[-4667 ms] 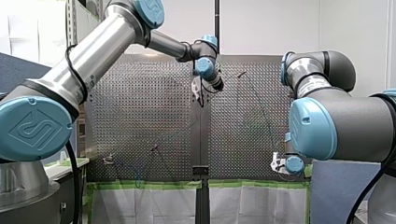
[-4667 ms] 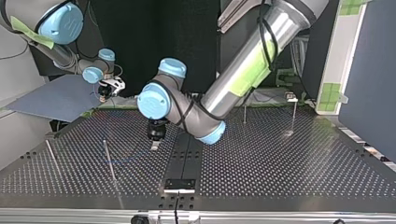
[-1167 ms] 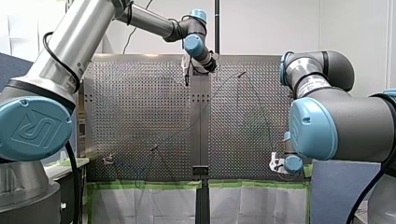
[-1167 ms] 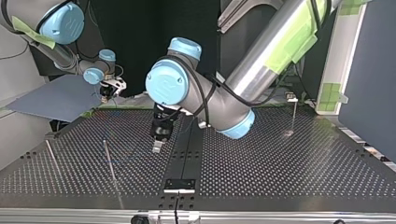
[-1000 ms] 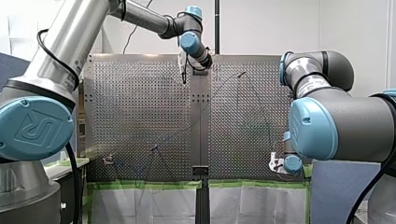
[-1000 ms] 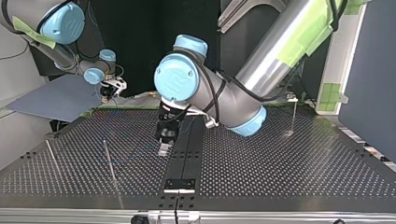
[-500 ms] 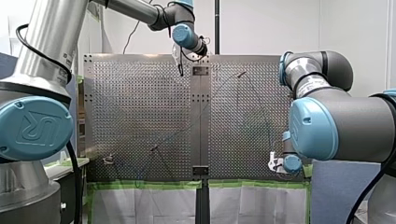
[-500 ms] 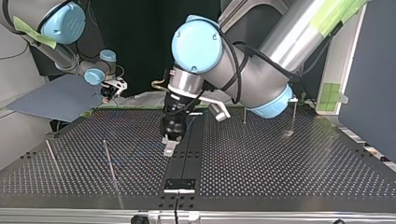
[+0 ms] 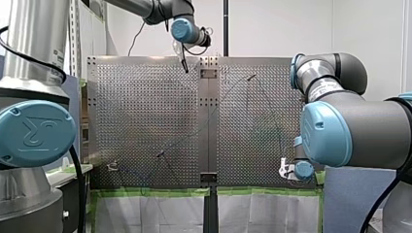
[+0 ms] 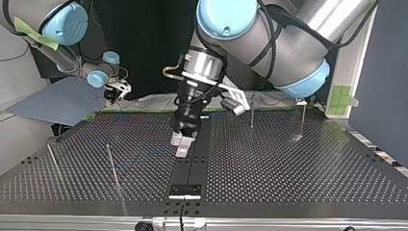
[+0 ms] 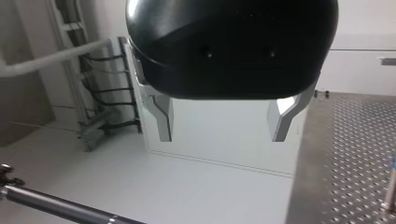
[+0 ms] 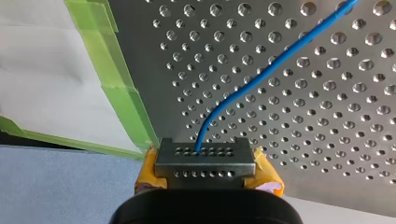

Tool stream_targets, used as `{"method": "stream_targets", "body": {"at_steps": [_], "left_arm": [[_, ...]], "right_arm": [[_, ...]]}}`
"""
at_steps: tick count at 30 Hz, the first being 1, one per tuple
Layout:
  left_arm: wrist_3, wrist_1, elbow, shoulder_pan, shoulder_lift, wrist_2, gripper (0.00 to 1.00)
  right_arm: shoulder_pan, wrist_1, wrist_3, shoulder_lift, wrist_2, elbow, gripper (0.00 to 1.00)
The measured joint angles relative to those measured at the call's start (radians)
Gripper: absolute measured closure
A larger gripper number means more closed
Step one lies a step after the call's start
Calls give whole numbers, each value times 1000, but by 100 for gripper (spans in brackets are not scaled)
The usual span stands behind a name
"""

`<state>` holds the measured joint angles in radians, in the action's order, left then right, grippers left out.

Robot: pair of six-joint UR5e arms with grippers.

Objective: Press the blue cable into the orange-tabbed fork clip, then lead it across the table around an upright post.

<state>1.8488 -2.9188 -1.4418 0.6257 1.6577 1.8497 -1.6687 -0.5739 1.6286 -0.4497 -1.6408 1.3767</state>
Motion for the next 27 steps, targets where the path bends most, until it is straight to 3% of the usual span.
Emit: {"method": "stream_targets", "body": {"at_steps": [10, 27], "left_arm": [[-1, 96, -96, 7, -80, -2, 2], [5, 264, -265, 12, -86, -2, 2]], "right_arm": [[0, 0, -1, 0, 4, 0, 100], [-1, 1, -1, 0, 4, 0, 100]]}}
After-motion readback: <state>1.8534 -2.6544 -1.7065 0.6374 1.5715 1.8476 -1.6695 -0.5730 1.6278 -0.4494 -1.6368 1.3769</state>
